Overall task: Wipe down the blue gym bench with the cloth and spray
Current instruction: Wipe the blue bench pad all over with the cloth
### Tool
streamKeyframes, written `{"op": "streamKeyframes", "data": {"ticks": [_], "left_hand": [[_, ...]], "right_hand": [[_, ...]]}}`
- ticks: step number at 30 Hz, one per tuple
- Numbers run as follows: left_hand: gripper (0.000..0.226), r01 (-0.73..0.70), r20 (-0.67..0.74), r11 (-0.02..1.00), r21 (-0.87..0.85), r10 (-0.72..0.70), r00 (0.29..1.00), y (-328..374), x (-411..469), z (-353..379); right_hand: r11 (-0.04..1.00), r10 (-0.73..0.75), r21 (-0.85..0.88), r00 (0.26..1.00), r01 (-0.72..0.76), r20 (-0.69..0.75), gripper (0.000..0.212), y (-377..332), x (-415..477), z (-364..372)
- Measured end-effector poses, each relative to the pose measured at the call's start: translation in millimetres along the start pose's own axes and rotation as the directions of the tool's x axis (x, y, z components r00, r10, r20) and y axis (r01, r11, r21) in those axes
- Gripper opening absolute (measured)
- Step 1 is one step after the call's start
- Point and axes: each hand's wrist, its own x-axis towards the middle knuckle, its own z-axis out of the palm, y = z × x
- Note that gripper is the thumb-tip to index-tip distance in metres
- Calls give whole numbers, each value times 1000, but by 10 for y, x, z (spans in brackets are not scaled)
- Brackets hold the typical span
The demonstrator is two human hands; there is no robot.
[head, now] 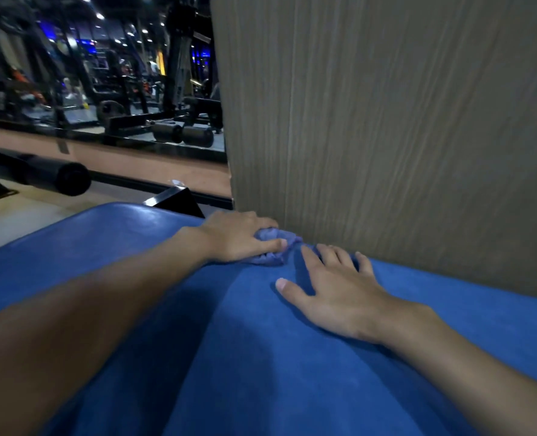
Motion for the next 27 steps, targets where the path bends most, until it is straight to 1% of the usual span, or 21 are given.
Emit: {"op": "streamKeyframes", "data": {"ticks": [2,4,5,7,9,12,14,16,20,27], "left_hand": [[84,74,-15,997,1,-74,997,-252,-31,-40],[79,120,-17,993,16,-119,993,-255,-11,-68],[74,121,-14,992,27,-121,993,-194,4,-65],[67,83,-35,995,45,-82,996,-92,35,-19],[67,46,-55,999,16,-45,997,-119,33,-3],[67,26,-44,999,-28,-27,999,-322,-2,-8],[63,40,-40,999,-18,-41,998,-467,-10,-17],[61,75,-65,997,-10,-76,995,-625,-30,-42],[72,168,-70,986,-16,-168,983,-984,-132,-148],[63,344,-114,938,-37,-346,931,-1654,-241,-219]], "right_hand": [[1000,-19,3,1000,19,24,85,-104,81,3],[1000,-25,7,999,25,21,89,-186,133,40],[1000,-27,3,1000,27,8,90,-217,151,72],[999,-32,-12,999,31,-30,94,-243,174,128],[999,-33,-28,999,32,-37,95,-245,179,132],[999,-27,-43,1000,27,8,84,-268,196,62],[998,-53,-19,999,53,-5,77,-355,233,38],[995,-102,-11,995,102,-12,76,-516,295,54],[983,-184,-29,983,184,5,78,-898,491,120],[960,-277,-56,960,275,-30,69,-1383,822,203]]}}
